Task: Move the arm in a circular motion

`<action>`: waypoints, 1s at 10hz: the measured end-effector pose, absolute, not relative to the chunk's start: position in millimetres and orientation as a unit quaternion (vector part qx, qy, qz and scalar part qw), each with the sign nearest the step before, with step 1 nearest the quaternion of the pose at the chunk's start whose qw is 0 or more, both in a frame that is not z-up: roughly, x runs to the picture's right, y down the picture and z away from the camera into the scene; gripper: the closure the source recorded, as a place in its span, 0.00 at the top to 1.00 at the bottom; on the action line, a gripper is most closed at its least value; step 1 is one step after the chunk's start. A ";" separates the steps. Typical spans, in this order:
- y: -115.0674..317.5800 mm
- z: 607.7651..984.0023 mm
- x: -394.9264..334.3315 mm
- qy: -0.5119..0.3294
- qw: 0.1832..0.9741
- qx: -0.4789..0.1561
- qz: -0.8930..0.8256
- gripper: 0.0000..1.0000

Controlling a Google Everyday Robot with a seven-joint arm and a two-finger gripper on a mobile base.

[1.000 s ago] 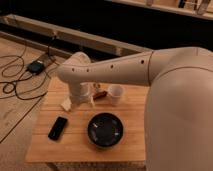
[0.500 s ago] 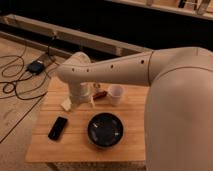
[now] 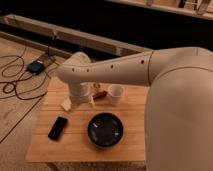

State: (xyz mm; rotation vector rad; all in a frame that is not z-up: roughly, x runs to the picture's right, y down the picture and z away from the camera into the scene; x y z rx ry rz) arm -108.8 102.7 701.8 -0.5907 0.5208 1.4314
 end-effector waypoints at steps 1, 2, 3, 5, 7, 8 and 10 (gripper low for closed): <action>105.6 699.3 -105.6 0.234 0.683 -0.263 0.640 0.65; 108.8 695.5 -94.0 0.237 0.673 -0.260 0.650 0.65; 109.7 692.8 -81.4 0.241 0.665 -0.255 0.659 0.65; 103.5 690.2 -39.3 0.245 0.638 -0.238 0.690 0.65; 87.8 691.7 1.4 0.242 0.618 -0.221 0.715 0.65; 70.7 695.1 25.8 0.235 0.612 -0.208 0.726 0.65; 40.7 703.3 51.5 0.223 0.611 -0.194 0.735 0.65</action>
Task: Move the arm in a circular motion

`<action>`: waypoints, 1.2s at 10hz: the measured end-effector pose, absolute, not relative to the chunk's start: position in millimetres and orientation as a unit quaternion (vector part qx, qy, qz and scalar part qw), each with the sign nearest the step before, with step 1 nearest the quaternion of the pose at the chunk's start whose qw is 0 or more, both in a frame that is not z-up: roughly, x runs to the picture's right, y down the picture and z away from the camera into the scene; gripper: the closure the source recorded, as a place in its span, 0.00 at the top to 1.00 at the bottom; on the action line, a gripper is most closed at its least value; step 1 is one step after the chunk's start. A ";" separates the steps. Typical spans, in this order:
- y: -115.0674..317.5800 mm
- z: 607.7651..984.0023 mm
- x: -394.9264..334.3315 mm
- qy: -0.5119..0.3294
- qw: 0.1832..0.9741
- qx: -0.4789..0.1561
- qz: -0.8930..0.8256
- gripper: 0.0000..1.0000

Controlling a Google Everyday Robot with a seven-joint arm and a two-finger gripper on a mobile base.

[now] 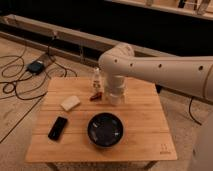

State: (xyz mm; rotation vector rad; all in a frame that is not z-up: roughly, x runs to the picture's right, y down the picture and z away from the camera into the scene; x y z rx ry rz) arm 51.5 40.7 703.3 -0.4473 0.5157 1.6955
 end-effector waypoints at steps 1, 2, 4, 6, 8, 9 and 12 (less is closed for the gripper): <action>22.7 710.6 59.7 0.216 0.613 -0.191 0.736 0.65; 1.5 721.6 65.2 0.210 0.618 -0.189 0.733 0.65; -22.9 737.0 50.9 0.199 0.630 -0.196 0.725 0.65; -42.6 751.7 31.6 0.197 0.644 -0.203 0.711 0.65; -55.3 761.8 -8.9 0.191 0.667 -0.216 0.687 0.65; -57.6 765.3 -29.1 0.188 0.681 -0.222 0.673 0.65; -44.2 767.8 -104.4 0.181 0.731 -0.245 0.610 0.65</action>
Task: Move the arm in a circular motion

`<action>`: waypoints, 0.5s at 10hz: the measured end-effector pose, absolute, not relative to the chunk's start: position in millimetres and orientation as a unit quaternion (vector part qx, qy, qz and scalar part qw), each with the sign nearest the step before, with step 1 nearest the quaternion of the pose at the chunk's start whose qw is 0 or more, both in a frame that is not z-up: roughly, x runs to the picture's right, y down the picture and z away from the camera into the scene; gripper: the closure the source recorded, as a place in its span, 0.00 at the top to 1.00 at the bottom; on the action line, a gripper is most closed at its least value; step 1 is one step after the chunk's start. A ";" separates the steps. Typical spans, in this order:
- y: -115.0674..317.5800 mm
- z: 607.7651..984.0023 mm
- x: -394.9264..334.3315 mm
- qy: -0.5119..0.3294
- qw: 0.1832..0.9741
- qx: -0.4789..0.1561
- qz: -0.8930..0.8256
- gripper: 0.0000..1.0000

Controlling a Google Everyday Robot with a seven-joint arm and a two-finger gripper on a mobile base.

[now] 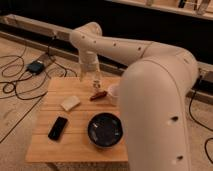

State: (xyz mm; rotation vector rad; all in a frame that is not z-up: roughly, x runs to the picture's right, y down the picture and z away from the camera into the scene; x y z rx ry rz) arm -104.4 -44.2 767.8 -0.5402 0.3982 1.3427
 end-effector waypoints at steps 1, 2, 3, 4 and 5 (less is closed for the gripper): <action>-38.8 766.7 -120.9 0.179 0.743 -0.249 0.595 0.65; -24.9 762.0 -147.4 0.177 0.762 -0.255 0.568 0.65; -12.8 757.8 -162.2 0.176 0.774 -0.258 0.551 0.65; 4.0 750.9 -179.6 0.169 0.787 -0.263 0.532 0.65; 26.7 740.6 -191.5 0.167 0.795 -0.269 0.517 0.65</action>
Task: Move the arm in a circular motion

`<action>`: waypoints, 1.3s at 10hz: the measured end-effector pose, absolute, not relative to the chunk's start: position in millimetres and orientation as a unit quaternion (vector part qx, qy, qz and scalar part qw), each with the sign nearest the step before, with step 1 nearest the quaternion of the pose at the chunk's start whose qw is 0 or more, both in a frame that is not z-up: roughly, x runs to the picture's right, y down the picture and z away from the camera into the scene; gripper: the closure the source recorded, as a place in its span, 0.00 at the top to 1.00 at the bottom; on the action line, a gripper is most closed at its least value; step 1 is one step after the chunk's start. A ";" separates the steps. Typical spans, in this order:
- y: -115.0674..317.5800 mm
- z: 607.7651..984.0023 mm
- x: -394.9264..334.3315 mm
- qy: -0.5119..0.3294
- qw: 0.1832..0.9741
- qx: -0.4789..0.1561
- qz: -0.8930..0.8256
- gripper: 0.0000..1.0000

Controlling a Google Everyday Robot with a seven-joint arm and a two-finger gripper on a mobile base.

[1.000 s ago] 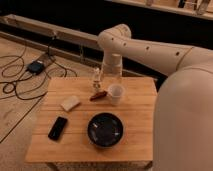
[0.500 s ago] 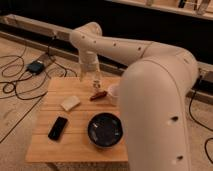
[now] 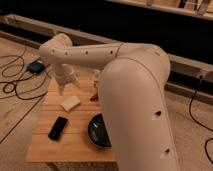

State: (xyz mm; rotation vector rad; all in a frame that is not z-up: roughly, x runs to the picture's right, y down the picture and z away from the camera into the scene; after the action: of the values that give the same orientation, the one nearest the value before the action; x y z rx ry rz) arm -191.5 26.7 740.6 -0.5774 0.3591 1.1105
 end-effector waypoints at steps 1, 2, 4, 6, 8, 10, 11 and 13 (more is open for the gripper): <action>50.3 727.3 -198.4 0.164 0.803 -0.272 0.505 0.65; 65.2 718.9 -196.3 0.167 0.807 -0.269 0.497 0.65; 98.0 698.4 -188.5 0.175 0.811 -0.269 0.490 0.65; 124.6 682.3 -171.1 0.189 0.799 -0.272 0.503 0.65; 137.2 675.5 -138.4 0.209 0.775 -0.265 0.535 0.65; 136.8 677.0 -95.0 0.227 0.744 -0.245 0.579 0.65; 133.9 680.2 -65.2 0.237 0.724 -0.231 0.605 0.65; 126.0 685.4 -25.0 0.243 0.695 -0.217 0.641 0.65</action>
State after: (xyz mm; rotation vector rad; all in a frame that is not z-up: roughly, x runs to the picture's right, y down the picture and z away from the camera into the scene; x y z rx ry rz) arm -25.0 126.0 685.4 -0.4848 0.5419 1.4295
